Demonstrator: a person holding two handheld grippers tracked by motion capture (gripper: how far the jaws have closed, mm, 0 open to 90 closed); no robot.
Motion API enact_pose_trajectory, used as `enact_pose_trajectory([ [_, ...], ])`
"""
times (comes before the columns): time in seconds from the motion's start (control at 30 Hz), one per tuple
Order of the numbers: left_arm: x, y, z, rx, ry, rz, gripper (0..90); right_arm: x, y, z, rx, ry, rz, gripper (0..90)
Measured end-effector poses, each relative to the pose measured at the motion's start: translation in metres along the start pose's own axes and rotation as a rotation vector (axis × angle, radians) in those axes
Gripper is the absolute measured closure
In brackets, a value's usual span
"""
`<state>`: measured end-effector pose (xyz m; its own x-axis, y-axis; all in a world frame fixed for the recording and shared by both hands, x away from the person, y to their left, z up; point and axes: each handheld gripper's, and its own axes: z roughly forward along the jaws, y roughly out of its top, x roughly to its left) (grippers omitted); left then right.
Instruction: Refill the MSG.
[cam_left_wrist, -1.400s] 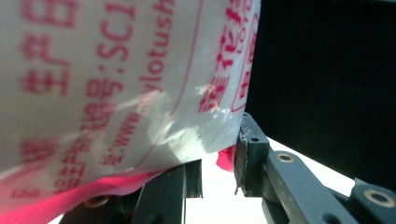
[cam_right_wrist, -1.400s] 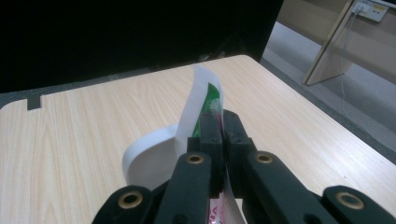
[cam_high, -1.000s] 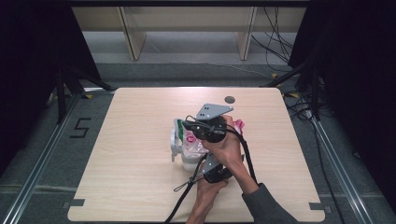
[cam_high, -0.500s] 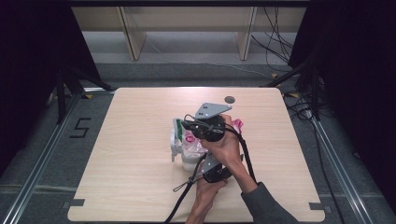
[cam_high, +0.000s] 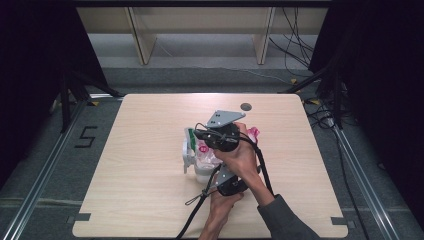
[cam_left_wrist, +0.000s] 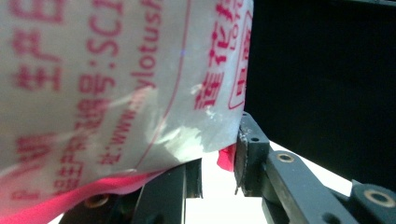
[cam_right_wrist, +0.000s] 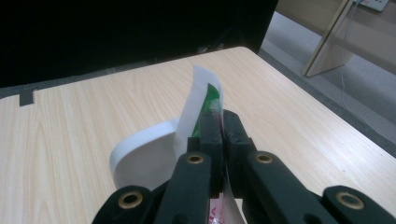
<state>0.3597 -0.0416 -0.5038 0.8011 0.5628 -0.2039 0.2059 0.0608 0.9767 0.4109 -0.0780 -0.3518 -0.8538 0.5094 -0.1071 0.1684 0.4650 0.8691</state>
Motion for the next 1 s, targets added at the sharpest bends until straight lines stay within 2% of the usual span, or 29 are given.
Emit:
enact_pose_trajectory([
  [0.07, 0.0002, 0.0001, 0.0003, -0.006, 0.009, 0.001, 75.0, -0.0001, 0.0011, -0.0029, -0.012, 0.009, -0.004, 90.0],
  [0.13, 0.0012, -0.0003, -0.0004, -0.003, -0.017, -0.005, 75.0, 0.0011, 0.0008, -0.0014, -0.012, 0.003, -0.008, 89.9],
  [0.2, 0.0010, -0.0002, -0.0007, -0.002, -0.014, -0.001, 74.9, 0.0002, 0.0006, 0.0000, -0.002, -0.003, -0.013, 90.0],
  [0.23, 0.0006, 0.0010, -0.0026, 0.021, 0.016, 0.012, 75.0, 0.0008, 0.0007, -0.0005, -0.011, -0.002, -0.003, 90.0],
  [0.27, -0.0005, 0.0015, -0.0036, 0.030, 0.016, -0.002, 75.0, 0.0001, 0.0011, -0.0016, -0.008, 0.006, -0.002, 90.0],
  [0.3, -0.0027, 0.0005, -0.0021, 0.035, 0.012, -0.044, 74.9, 0.0005, 0.0008, -0.0008, -0.004, -0.001, 0.014, 90.0],
  [0.37, -0.0020, -0.0005, -0.0012, 0.034, 0.015, -0.035, 74.9, -0.0002, 0.0000, 0.0020, 0.004, -0.003, 0.015, 89.9],
  [0.4, -0.0006, 0.0007, -0.0030, 0.033, 0.022, -0.002, 74.9, -0.0009, 0.0004, 0.0005, 0.000, -0.002, 0.023, 90.0],
  [0.43, -0.0022, 0.0001, -0.0017, 0.030, 0.011, -0.034, 74.9, -0.0021, 0.0008, -0.0013, -0.009, -0.001, 0.021, 90.0],
  [0.47, -0.0021, 0.0001, -0.0013, 0.029, 0.010, -0.035, 75.0, -0.0021, 0.0009, -0.0019, -0.010, 0.001, 0.027, 90.0],
  [0.5, -0.0024, -0.0003, -0.0009, 0.027, 0.007, -0.039, 74.9, -0.0034, 0.0008, 0.0000, -0.012, 0.000, -0.005, 90.0],
  [0.57, -0.0014, -0.0003, -0.0020, 0.040, 0.007, -0.023, 74.9, -0.0018, 0.0001, 0.0015, 0.007, 0.008, 0.020, 89.9],
  [0.6, -0.0019, -0.0011, 0.0000, 0.004, -0.004, -0.040, 75.0, -0.0027, 0.0004, -0.0004, 0.007, 0.009, 0.024, 90.0],
  [0.63, -0.0013, -0.0010, -0.0004, 0.003, -0.008, -0.036, 75.0, -0.0014, 0.0009, -0.0016, -0.009, 0.008, 0.030, 90.0],
  [0.67, -0.0002, 0.0012, -0.0039, 0.038, 0.030, 0.008, 75.0, -0.0014, 0.0009, -0.0016, -0.009, 0.008, 0.030, 90.0],
  [0.7, -0.0022, 0.0003, -0.0021, 0.034, 0.015, -0.033, 75.0, -0.0006, 0.0007, -0.0008, -0.016, 0.002, 0.024, 90.0],
  [0.77, -0.0017, -0.0010, -0.0004, 0.002, -0.012, -0.040, 75.0, -0.0009, 0.0005, 0.0002, -0.011, 0.002, 0.019, 89.9],
  [0.8, -0.0003, -0.0005, -0.0011, 0.004, -0.001, -0.014, 75.0, -0.0024, 0.0009, 0.0000, -0.018, -0.008, 0.002, 90.0],
  [0.83, 0.0004, 0.0007, -0.0032, 0.023, 0.014, 0.009, 75.0, -0.0021, 0.0012, -0.0011, -0.008, 0.014, 0.012, 90.0],
  [0.93, -0.0001, 0.0009, -0.0032, 0.028, 0.017, 0.005, 75.0, 0.0004, 0.0009, -0.0005, -0.013, -0.001, 0.020, 90.0],
  [0.97, -0.0023, 0.0002, -0.0022, 0.031, 0.009, -0.033, 75.0, 0.0000, 0.0009, -0.0006, -0.011, -0.002, 0.023, 90.0],
  [1.0, -0.0010, 0.0003, -0.0031, 0.041, 0.010, -0.018, 75.0, -0.0012, 0.0011, -0.0012, -0.006, 0.008, 0.019, 90.0],
])
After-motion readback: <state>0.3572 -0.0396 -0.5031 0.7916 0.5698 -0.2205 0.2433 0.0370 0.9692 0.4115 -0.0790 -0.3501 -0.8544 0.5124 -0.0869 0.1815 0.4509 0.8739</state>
